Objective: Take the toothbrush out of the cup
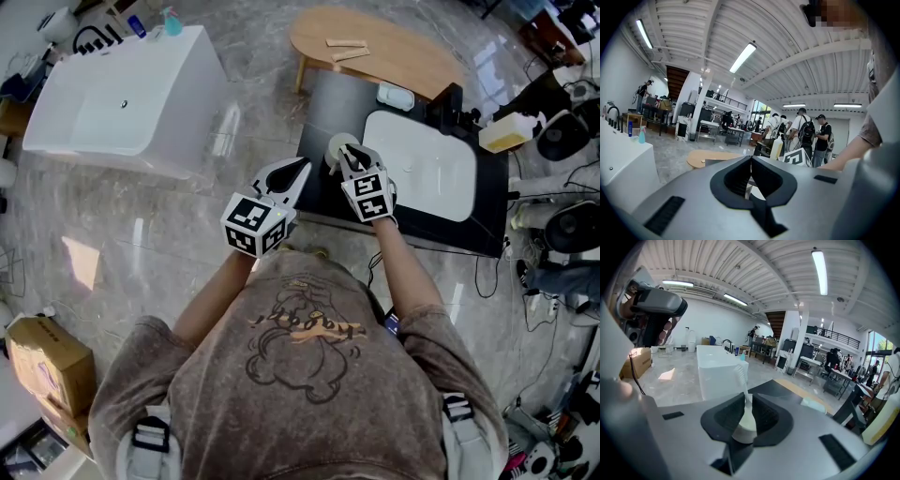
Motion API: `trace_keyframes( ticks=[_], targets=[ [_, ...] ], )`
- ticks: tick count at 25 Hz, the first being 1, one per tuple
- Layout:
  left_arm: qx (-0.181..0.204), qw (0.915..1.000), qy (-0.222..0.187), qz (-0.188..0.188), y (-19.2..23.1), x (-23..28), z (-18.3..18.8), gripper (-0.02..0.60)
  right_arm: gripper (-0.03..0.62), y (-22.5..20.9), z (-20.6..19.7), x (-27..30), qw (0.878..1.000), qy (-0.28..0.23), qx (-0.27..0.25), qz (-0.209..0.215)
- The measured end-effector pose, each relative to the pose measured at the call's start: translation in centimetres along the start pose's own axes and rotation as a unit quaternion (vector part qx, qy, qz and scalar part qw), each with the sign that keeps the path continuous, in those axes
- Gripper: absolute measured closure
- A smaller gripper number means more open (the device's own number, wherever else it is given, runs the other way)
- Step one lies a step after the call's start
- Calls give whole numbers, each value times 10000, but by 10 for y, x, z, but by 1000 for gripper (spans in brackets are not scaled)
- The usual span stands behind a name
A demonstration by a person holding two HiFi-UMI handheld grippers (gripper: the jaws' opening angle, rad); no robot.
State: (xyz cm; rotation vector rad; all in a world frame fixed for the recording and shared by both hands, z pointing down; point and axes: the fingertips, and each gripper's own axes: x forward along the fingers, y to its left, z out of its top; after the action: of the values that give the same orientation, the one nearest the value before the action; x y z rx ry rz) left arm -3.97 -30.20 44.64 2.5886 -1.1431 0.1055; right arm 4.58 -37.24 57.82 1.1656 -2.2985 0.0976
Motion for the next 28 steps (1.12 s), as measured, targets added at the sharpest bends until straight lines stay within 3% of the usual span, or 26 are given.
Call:
trace_keyframes(
  ticks=[18,28],
  targets=[
    [-9,9996,125,-245,-9,6,-8,560,571,-11,7,-16,9995,-123,163,-228],
    [-26,9988,173,-456,-19,14,-11,560,571,-31,41,-43,9960,-630,289,-558]
  ],
)
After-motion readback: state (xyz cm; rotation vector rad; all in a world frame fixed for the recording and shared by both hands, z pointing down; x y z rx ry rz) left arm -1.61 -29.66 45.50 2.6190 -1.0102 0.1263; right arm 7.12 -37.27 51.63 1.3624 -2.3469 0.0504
